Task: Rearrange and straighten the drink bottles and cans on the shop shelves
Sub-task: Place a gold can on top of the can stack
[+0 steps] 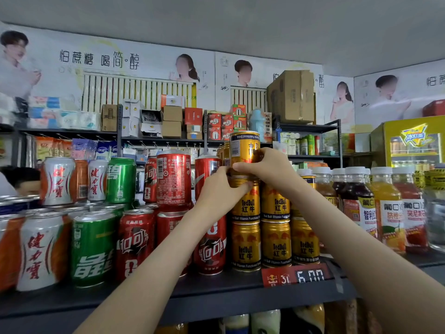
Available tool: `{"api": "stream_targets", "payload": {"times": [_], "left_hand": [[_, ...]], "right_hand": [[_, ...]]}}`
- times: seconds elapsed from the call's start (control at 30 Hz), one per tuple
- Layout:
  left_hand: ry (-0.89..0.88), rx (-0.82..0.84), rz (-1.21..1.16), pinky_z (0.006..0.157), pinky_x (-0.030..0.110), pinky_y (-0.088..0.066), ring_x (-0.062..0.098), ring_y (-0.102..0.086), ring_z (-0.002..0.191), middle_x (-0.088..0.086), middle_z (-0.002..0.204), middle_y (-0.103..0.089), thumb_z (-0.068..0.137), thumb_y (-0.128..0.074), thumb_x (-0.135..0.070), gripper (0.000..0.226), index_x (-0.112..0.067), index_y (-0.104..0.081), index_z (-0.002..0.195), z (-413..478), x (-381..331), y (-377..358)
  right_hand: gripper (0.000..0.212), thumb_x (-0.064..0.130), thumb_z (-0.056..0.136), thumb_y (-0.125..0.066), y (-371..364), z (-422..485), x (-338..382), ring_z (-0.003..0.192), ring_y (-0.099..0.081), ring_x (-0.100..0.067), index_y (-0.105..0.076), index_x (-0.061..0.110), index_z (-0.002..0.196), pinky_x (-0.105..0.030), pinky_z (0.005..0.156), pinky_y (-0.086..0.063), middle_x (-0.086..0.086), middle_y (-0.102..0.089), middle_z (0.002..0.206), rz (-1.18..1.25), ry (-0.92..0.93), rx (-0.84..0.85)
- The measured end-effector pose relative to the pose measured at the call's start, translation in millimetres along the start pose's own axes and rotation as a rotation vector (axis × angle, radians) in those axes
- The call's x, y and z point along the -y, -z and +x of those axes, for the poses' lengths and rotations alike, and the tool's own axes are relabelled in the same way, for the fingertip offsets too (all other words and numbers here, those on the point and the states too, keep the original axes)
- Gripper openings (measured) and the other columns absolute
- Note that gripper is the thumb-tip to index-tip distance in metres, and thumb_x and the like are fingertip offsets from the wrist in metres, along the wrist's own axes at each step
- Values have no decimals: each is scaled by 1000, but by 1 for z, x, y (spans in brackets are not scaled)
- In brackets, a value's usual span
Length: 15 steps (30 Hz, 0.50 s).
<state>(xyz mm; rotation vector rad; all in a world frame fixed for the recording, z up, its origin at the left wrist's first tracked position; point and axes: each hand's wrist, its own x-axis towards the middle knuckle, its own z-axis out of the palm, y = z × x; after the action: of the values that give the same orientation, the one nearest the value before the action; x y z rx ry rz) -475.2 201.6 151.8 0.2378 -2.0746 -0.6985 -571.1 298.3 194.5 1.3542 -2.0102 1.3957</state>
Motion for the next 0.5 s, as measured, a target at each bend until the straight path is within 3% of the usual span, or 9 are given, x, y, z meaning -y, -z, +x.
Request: {"api": "stream_targets", "payload": {"times": [0.1, 0.3, 0.4, 0.5], "left_hand": [[4, -9, -6, 52, 8, -38, -5, -48, 76, -8, 108, -57, 86, -66, -41, 54, -18, -46, 130, 0, -1, -1], [1, -2, -18, 50, 6, -39, -6, -47, 74, -9, 105, -55, 86, -65, -41, 53, -17, -46, 130, -4, -3, 1], [0, -8, -58, 55, 8, -39, -5, -48, 75, -12, 100, -53, 87, -65, -37, 50, -15, -45, 129, -8, -5, 1], [-16, -18, -71, 64, 10, -40, 3, -52, 90, -8, 109, -54, 88, -65, -33, 49, -16, -44, 130, -14, -6, 0]], "right_hand": [[57, 49, 71, -77, -5, -3, 2, 90, -64, -17, -57, 10, 107, -37, 81, -56, -1, -66, 97, -34, -9, -48], [71, 43, 73, -79, -7, -10, 6, 98, -55, -15, -43, 11, 125, -20, 67, -45, 0, -56, 109, -9, -18, -61], [74, 38, 74, -78, -9, -13, 4, 108, -56, -17, -39, 12, 132, -25, 79, -46, -3, -57, 122, -38, 2, -51], [80, 34, 76, -77, -11, -20, 2, 116, -53, -20, -33, 15, 140, -34, 93, -47, -4, -55, 128, -56, 38, -87]]}}
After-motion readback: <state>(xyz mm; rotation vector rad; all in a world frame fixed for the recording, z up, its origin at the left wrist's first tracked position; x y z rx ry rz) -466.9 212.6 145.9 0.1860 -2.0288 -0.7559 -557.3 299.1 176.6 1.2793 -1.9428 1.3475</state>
